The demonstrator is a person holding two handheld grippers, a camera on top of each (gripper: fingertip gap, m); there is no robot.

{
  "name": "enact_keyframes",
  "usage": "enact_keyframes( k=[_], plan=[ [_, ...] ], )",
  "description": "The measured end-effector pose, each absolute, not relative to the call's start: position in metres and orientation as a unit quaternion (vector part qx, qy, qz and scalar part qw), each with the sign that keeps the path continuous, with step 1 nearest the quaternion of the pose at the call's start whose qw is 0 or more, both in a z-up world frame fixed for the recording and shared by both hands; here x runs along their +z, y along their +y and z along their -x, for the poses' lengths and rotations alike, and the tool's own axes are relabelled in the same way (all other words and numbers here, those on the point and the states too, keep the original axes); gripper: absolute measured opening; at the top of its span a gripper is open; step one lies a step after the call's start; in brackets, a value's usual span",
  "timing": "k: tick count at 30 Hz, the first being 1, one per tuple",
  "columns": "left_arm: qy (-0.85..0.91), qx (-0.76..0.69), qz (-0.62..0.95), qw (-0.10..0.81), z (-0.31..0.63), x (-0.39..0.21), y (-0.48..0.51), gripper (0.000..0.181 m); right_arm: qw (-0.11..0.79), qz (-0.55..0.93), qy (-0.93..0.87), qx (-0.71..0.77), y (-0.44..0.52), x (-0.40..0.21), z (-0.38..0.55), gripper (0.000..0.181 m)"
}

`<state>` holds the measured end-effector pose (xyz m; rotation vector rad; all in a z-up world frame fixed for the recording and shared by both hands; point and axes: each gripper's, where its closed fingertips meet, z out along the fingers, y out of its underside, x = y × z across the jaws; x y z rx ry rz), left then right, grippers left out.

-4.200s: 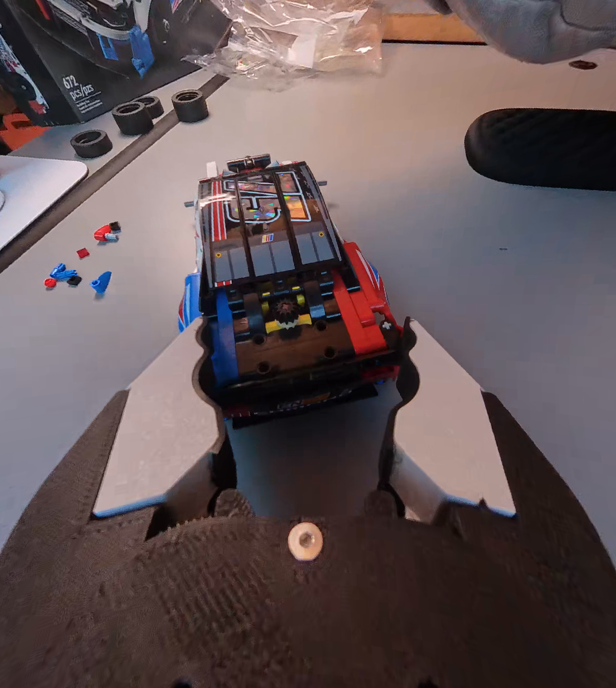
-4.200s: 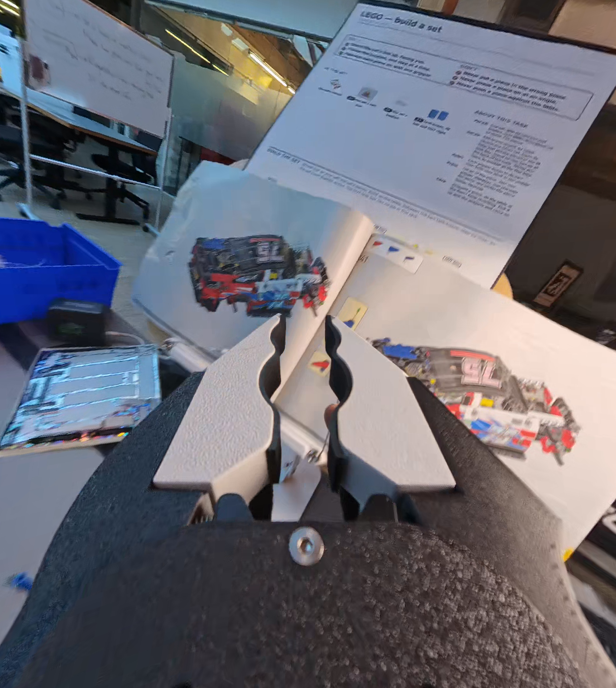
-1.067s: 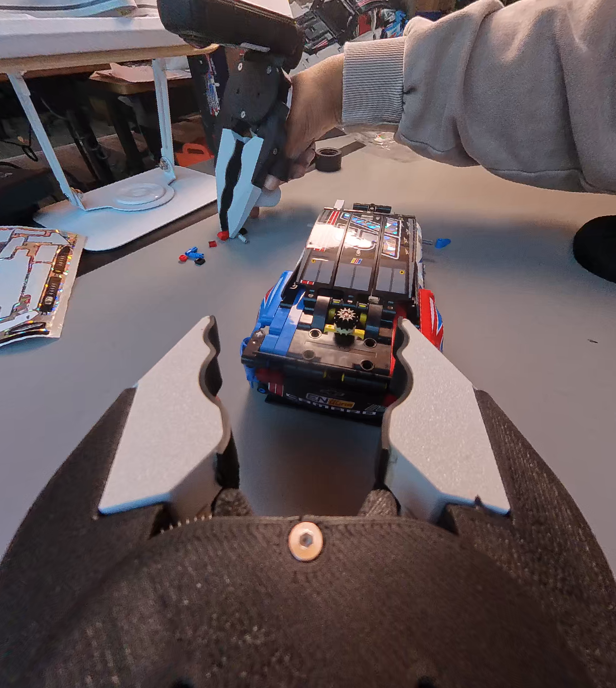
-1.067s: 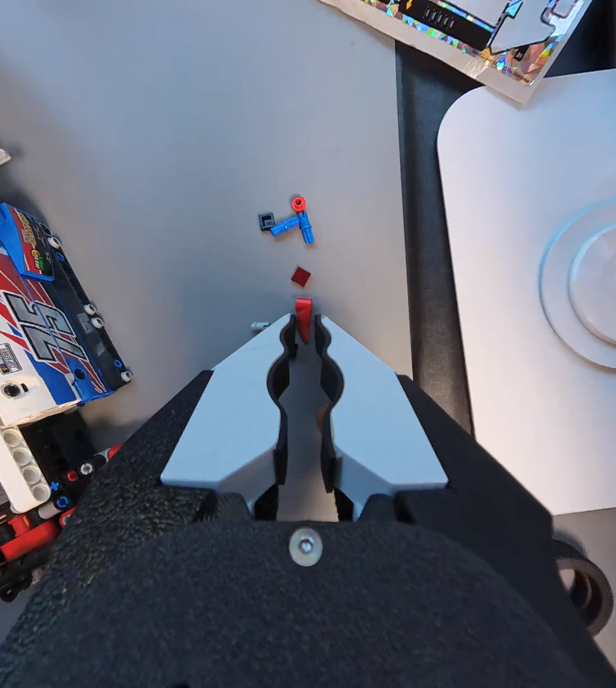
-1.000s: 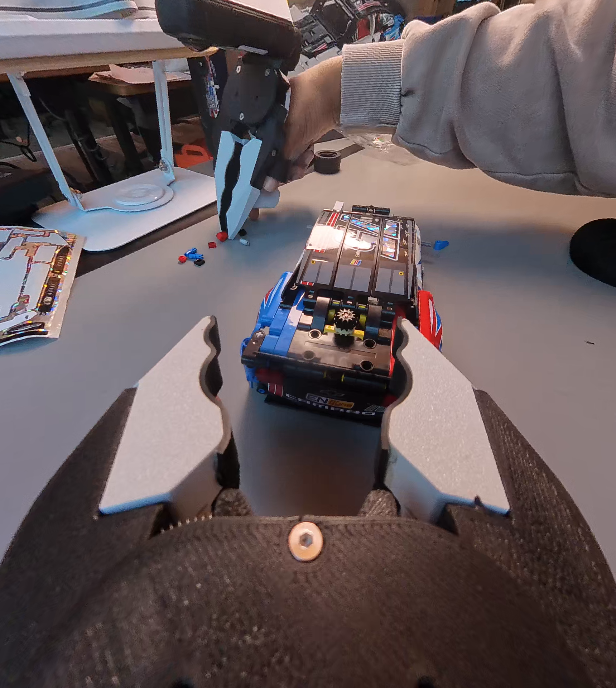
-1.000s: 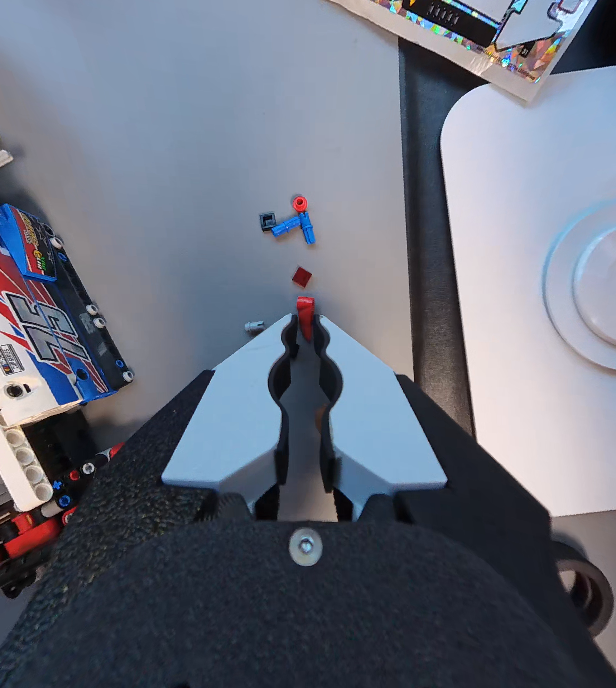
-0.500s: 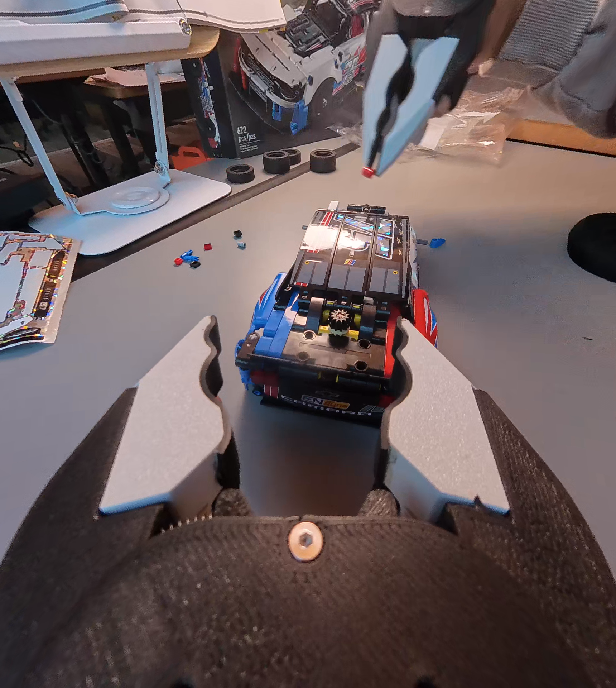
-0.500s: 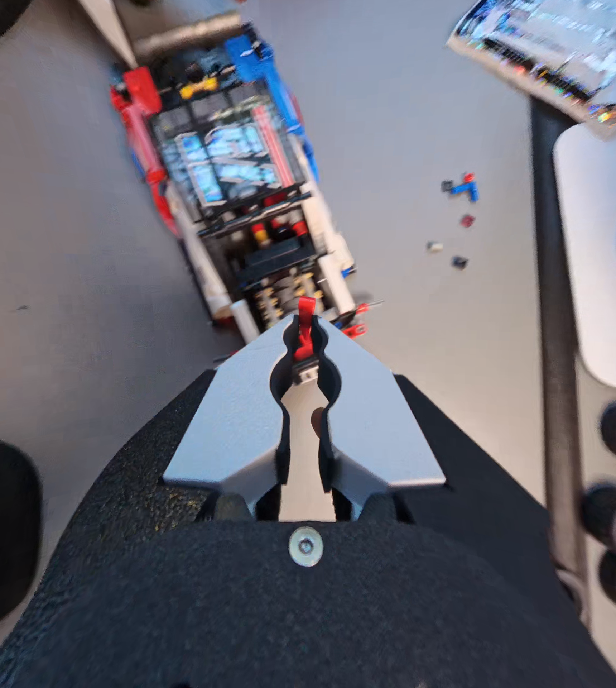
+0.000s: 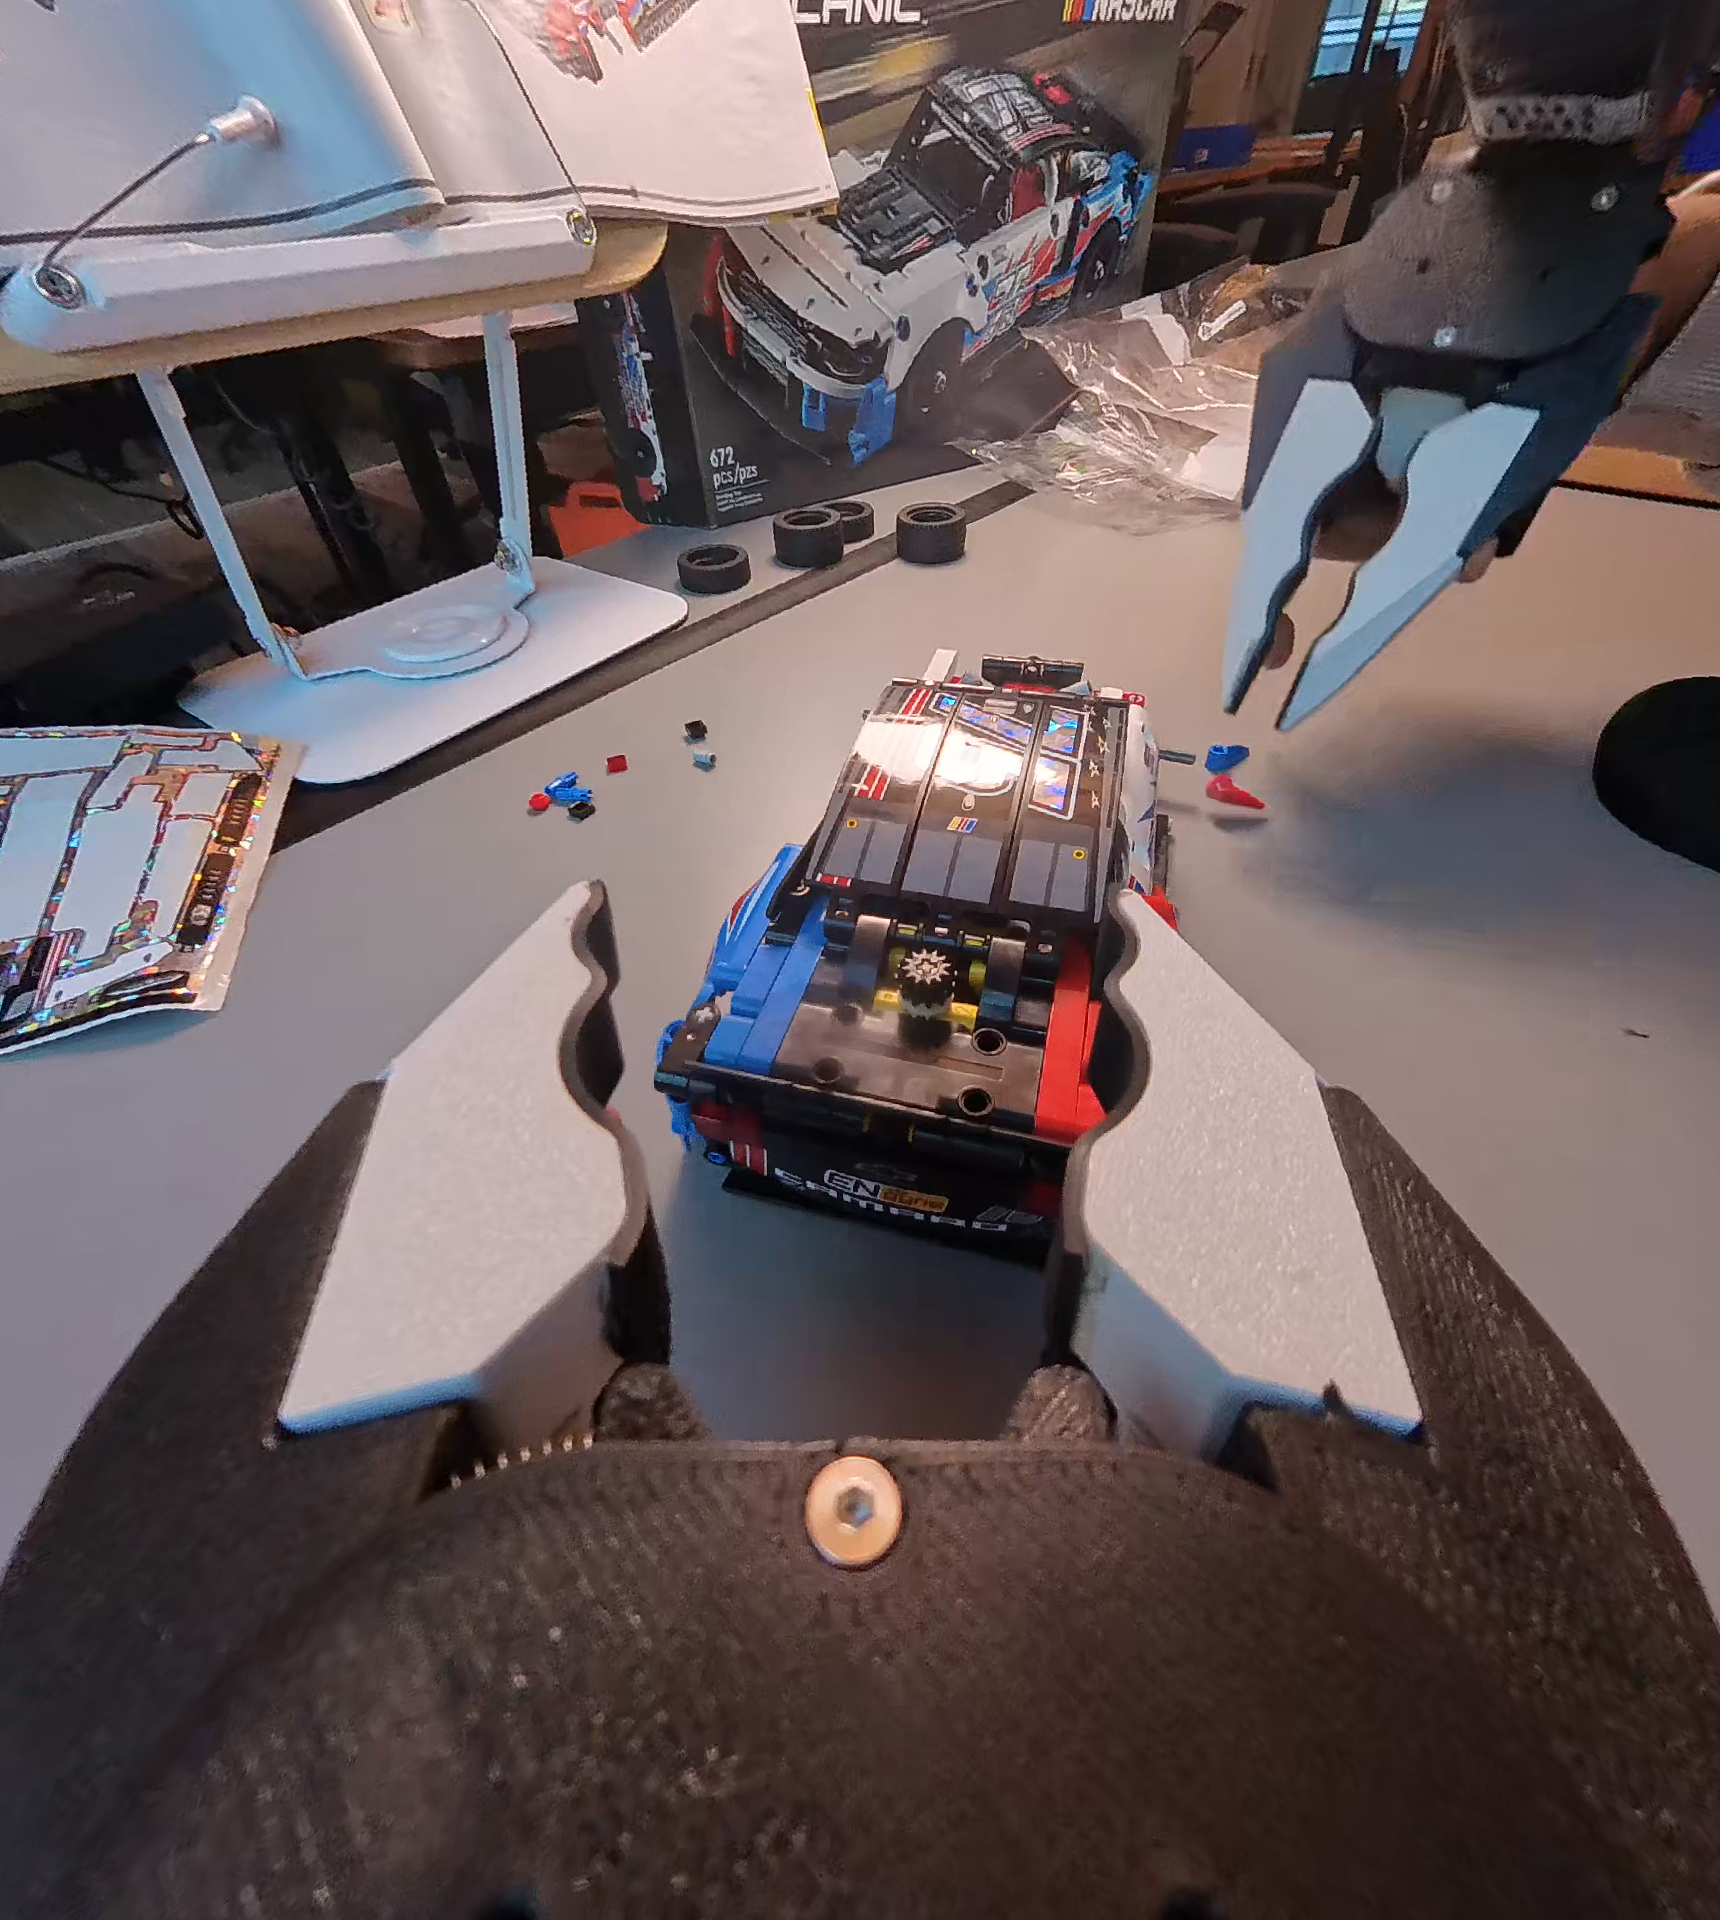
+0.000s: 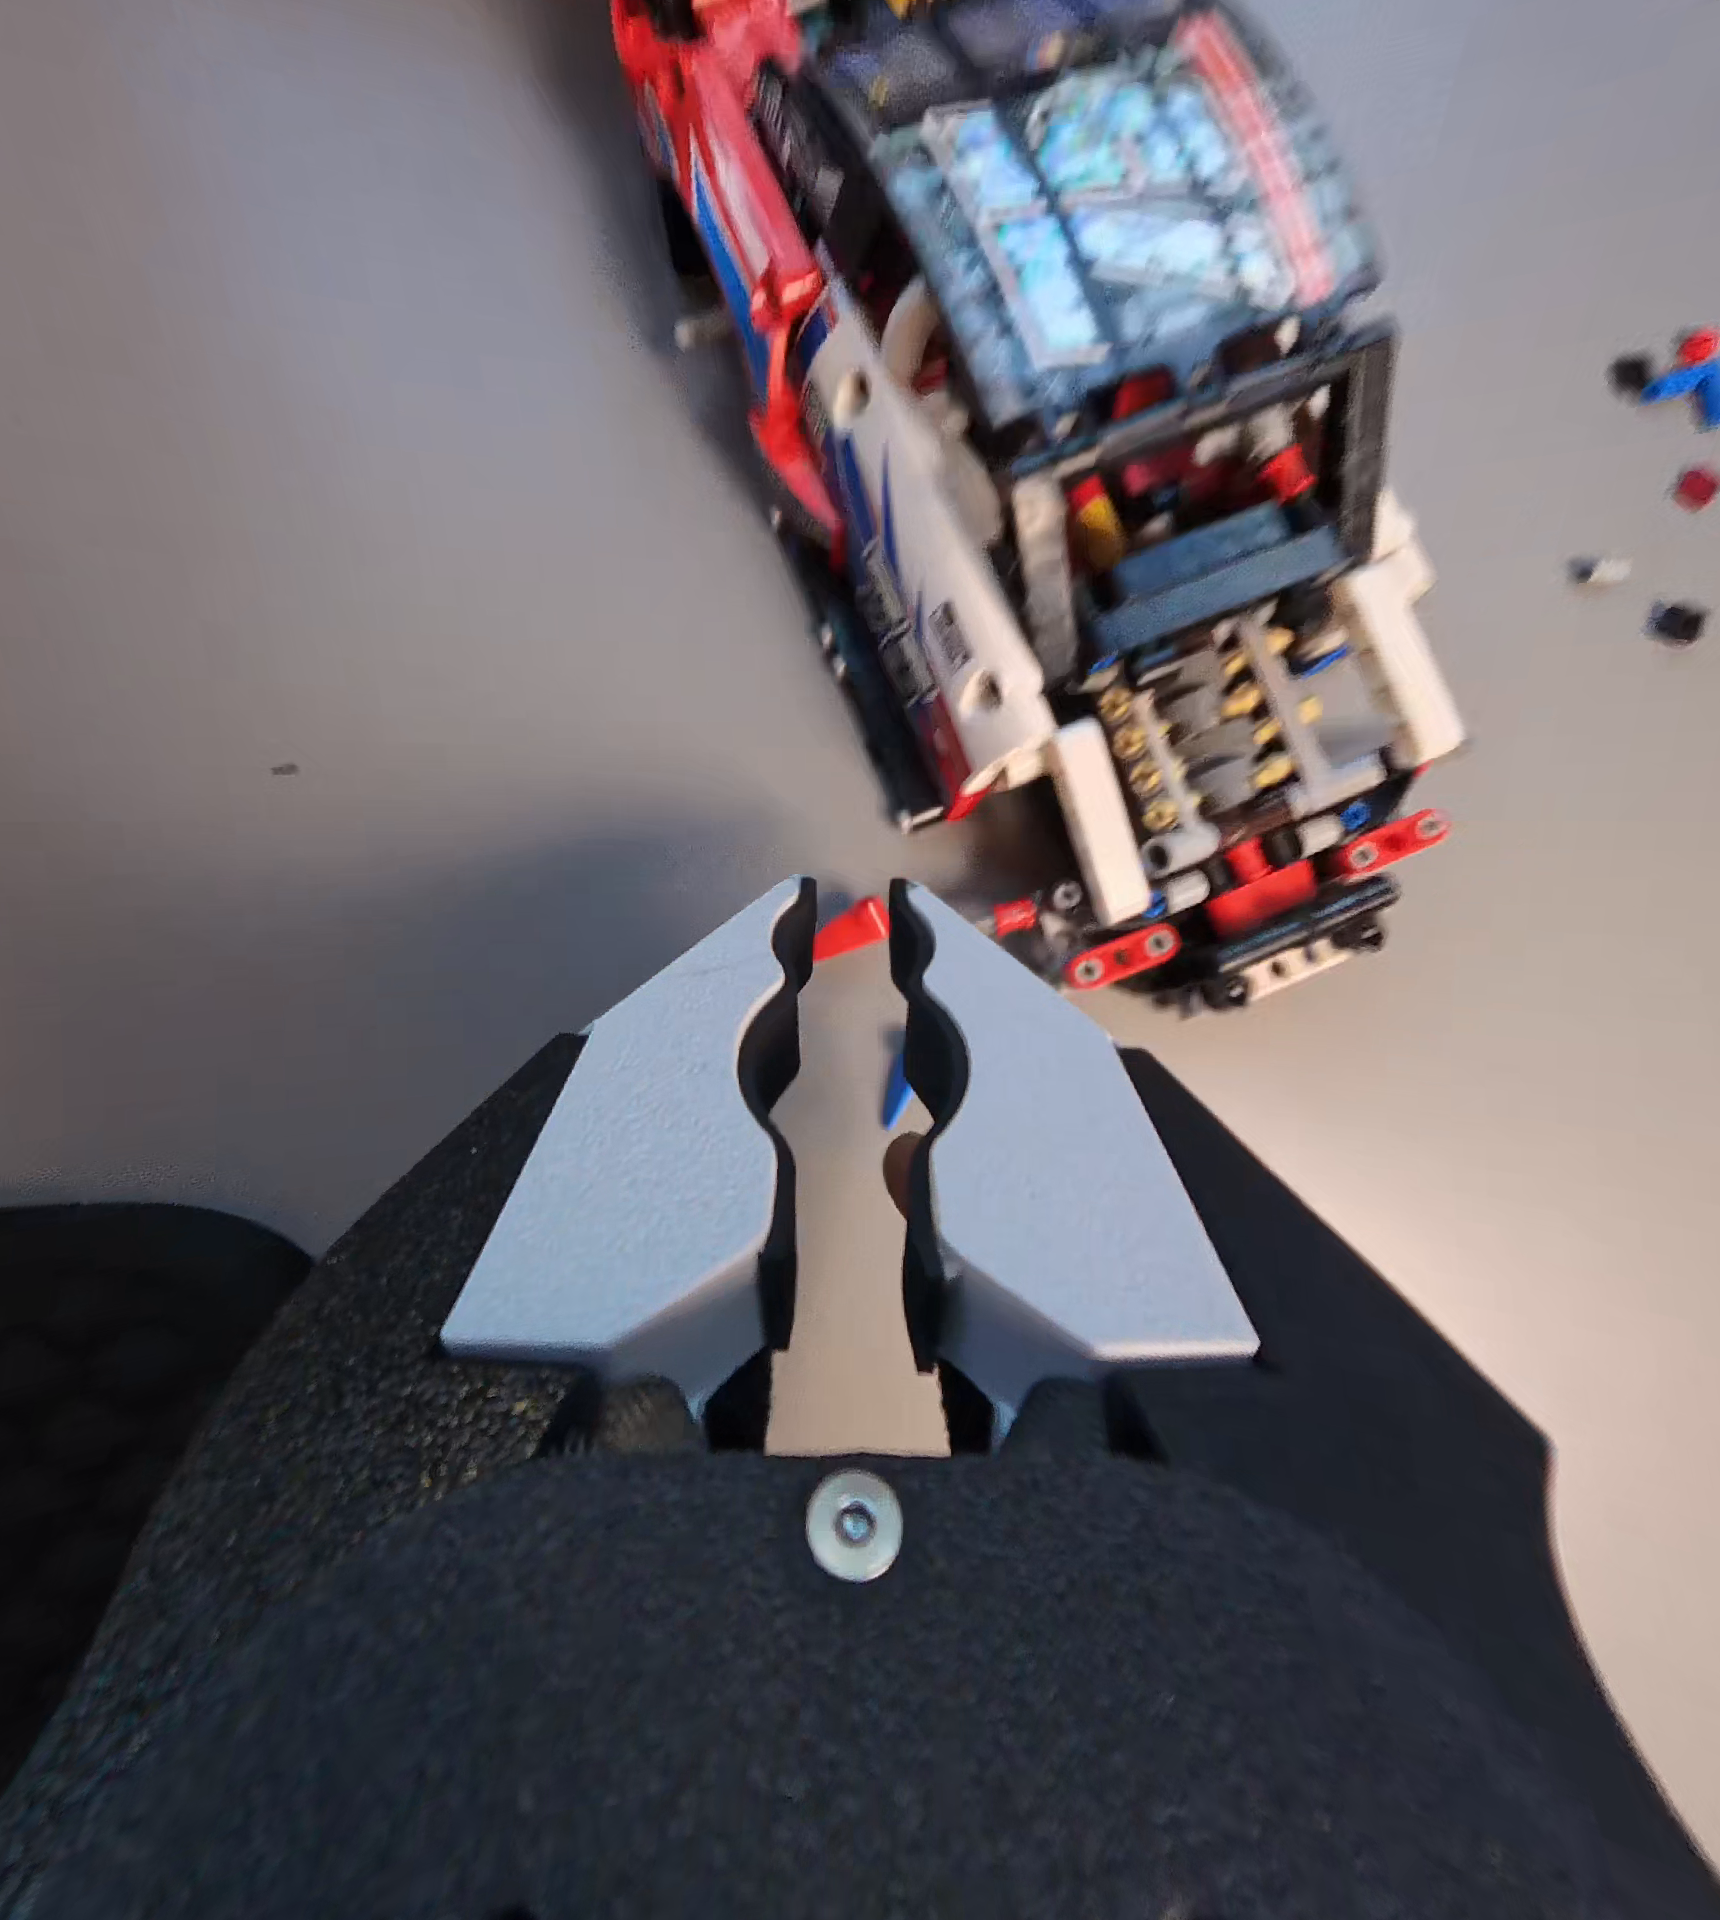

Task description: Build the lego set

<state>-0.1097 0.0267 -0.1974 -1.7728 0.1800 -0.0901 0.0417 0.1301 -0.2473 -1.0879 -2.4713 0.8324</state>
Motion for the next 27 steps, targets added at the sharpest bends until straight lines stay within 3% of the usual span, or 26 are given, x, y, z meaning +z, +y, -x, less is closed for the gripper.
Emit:
enact_keyframes(
  k=[1,7,10,15,27],
  plan=[
    [0.078,-0.038,0.773,0.628,0.110,-0.197,0.026,0.091,0.166,0.373,-0.859,0.309,0.130,-0.233,-0.030,0.012],
    [0.077,-0.038,0.776,0.624,0.112,-0.202,0.025,0.090,0.251,0.350,-0.828,0.359,0.152,-0.166,0.082,0.011],
    [0.075,-0.042,0.778,0.622,0.113,-0.204,0.024,0.090,0.264,0.369,-0.838,0.304,0.180,-0.193,0.145,0.016],
    [0.086,-0.035,0.780,0.618,0.112,-0.206,0.022,0.090,0.195,0.414,-0.854,0.249,0.203,-0.259,0.197,0.024],
    [0.088,-0.059,0.784,0.611,0.114,-0.213,0.020,0.089,0.161,0.449,-0.851,0.220,0.209,-0.284,0.211,0.015]
  ],
)
